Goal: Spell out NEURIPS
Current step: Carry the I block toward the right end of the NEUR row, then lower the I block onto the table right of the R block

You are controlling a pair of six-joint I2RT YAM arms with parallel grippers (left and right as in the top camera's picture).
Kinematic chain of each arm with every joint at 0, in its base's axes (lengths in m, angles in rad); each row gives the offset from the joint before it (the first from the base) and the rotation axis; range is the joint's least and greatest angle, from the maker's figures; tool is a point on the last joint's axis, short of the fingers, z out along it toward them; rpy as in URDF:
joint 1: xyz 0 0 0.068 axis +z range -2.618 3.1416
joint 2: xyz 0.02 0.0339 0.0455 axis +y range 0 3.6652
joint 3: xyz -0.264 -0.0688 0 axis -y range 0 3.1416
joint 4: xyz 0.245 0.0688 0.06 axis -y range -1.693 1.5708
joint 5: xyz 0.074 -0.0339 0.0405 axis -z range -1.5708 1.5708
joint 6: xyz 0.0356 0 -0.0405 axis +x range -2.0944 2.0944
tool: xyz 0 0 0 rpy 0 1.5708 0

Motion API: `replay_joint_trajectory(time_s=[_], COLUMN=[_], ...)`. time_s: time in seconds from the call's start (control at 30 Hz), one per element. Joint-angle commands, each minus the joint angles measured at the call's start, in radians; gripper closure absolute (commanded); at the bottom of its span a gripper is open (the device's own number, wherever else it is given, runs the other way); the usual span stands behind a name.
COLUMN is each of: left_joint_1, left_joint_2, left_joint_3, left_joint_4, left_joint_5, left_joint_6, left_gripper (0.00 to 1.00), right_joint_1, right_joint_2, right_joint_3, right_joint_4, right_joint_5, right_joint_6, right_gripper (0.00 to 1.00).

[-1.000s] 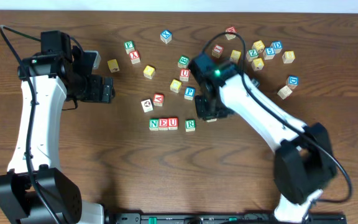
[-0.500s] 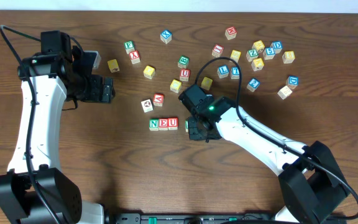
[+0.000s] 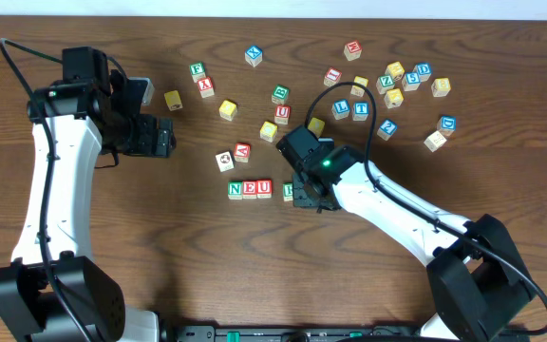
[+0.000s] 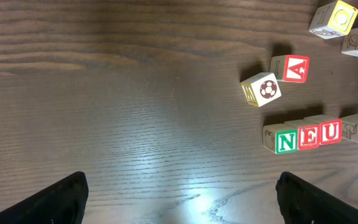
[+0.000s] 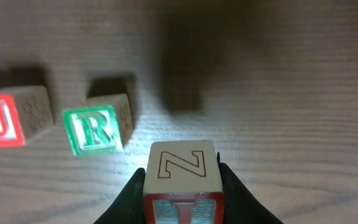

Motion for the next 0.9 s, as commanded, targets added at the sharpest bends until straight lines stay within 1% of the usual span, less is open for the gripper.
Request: replay_joint_trajectory(time_s=[0.0, 0.23, 0.87], left_joint_1=[0.0, 0.0, 0.0], left_joint_2=[-0.014, -0.014, -0.014], left_joint_3=[0.02, 0.021, 0.02], left_joint_4=[-0.005, -0.005, -0.005], left_joint_5=[0.011, 0.011, 0.011], left_joint_6=[0.013, 0.013, 0.013], left_gripper=[0.05, 0.05, 0.05], right_joint_1=[-0.003, -0.002, 0.032], right_joint_2=[-0.009, -0.009, 0.002], right_joint_3=[-0.032, -0.09, -0.096], right_joint_4=[0.041, 0.114, 0.16], right_joint_5=[0.029, 0.03, 0.037], right_joint_6=[0.033, 0.055, 0.058], right_gripper=[0.99, 0.99, 0.99])
